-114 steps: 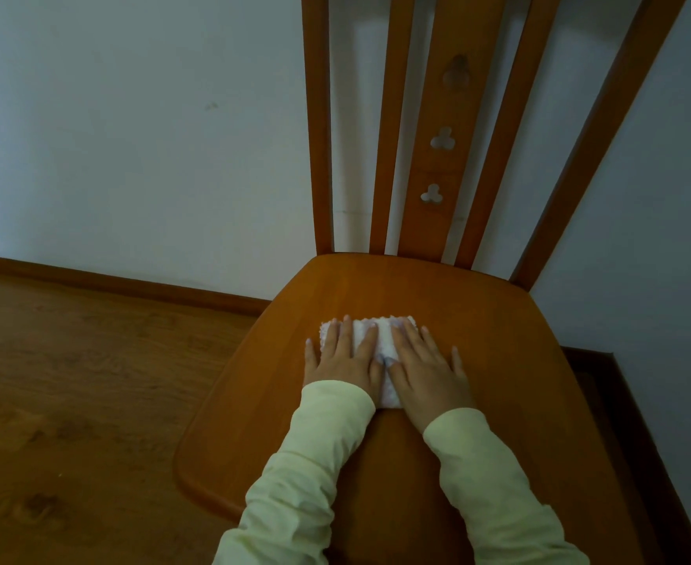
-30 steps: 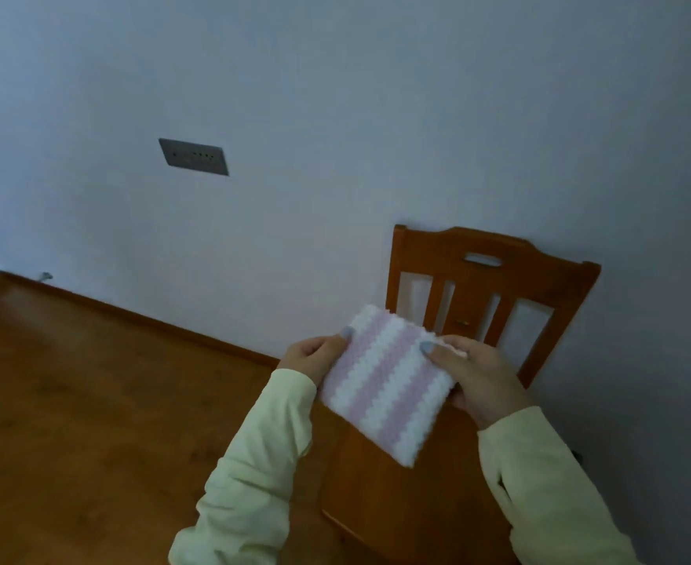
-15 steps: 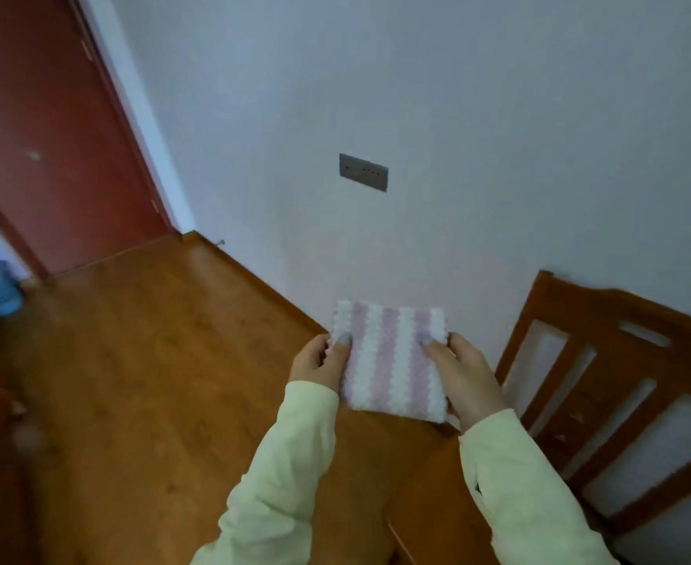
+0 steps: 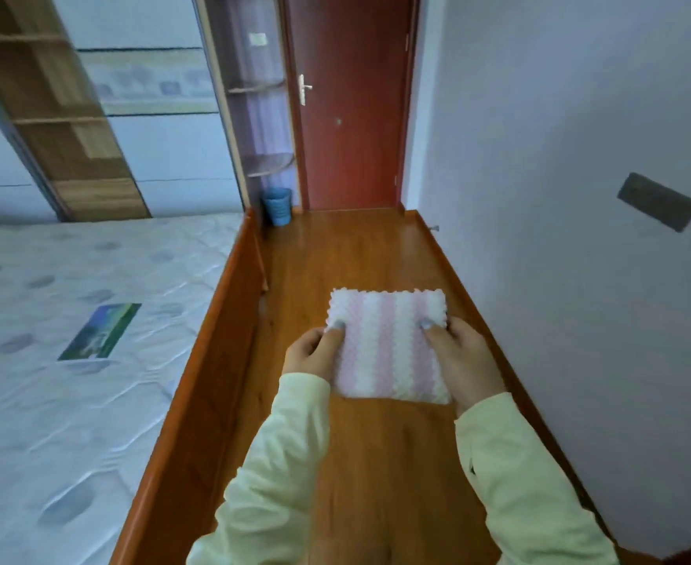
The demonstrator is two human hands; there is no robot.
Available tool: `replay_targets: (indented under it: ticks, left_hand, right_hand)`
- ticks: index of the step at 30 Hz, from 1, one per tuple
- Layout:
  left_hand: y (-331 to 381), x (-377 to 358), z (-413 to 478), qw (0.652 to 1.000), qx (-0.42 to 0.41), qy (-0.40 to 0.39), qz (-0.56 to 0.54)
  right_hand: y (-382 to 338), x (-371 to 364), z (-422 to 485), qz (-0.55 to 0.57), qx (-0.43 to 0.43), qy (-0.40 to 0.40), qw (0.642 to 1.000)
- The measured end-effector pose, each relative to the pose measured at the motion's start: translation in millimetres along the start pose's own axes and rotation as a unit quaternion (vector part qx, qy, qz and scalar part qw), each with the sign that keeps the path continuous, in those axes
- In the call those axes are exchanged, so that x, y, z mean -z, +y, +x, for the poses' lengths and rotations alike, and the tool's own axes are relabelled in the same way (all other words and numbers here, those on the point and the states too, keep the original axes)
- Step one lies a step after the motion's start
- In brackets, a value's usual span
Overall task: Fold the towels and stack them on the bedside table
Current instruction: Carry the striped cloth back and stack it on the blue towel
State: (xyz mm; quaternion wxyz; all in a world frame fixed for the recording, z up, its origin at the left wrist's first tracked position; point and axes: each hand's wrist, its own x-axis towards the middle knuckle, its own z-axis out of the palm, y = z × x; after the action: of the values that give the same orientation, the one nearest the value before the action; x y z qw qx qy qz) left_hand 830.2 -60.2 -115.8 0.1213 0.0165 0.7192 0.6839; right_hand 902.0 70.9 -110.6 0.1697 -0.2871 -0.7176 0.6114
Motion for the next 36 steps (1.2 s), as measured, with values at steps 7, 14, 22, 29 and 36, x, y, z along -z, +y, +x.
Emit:
replay_targets:
  ticks: [7, 14, 22, 29, 36]
  left_hand:
    - [1, 138, -5, 0.986, -0.006, 0.163, -0.028]
    - [-13, 305, -51, 0.946, -0.003, 0.320, -0.049]
    - [-30, 450, -141, 0.869, -0.014, 0.494, -0.031]
    - [-48, 512, -213, 0.781, 0.001, 0.619, -0.088]
    - [-49, 536, -260, 0.705, 0.014, 0.702, -0.100]
  right_hand:
    - [-35, -128, -27, -0.014, 0.039, -0.147, 0.988]
    - [-54, -274, -109, -0.011, 0.049, -0.306, 0.951]
    - [-63, -408, -221, 0.002, 0.029, -0.473, 0.881]
    - [-63, -477, -301, 0.010, 0.076, -0.596, 0.799]
    - [-67, -517, -354, 0.000, 0.121, -0.676, 0.727]
